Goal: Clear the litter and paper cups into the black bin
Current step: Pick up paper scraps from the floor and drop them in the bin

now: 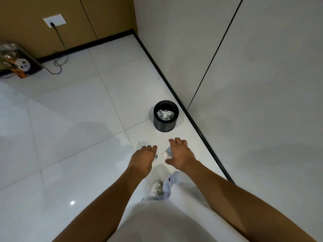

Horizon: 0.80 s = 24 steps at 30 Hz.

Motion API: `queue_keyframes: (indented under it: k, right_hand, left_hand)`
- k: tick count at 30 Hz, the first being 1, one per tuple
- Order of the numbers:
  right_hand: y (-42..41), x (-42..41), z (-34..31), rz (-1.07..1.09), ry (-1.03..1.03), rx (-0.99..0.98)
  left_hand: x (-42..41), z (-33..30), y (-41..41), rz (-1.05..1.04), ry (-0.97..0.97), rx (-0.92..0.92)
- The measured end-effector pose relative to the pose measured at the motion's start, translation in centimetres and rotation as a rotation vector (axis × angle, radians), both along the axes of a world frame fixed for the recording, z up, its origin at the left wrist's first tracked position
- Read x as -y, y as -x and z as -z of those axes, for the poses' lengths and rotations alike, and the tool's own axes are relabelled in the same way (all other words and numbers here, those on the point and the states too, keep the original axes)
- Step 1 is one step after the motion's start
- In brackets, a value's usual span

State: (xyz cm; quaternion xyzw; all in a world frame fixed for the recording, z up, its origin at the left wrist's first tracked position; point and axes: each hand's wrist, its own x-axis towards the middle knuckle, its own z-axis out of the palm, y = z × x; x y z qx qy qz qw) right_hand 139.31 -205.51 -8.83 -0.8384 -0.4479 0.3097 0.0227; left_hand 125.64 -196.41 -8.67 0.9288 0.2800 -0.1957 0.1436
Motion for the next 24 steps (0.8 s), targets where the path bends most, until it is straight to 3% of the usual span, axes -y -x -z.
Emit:
queue_keyframes:
  k: [9,15,24]
  right_hand:
    - [-14.0,-13.3,3.6,-0.088,0.058,-0.014]
    - [-22.7,-22.9,8.9,-0.152,0.094,-0.05]
    - [-29.7,-30.2,17.5,-0.06,0.142,-0.124]
  left_hand:
    - [-12.7,4.0,-13.3,-0.067,0.006,0.075]
    - [-20.5,8.7,-22.0,-0.247,0.098,0.032]
    - [-28.4,17.6,-28.5,-0.539,0.297,0.042]
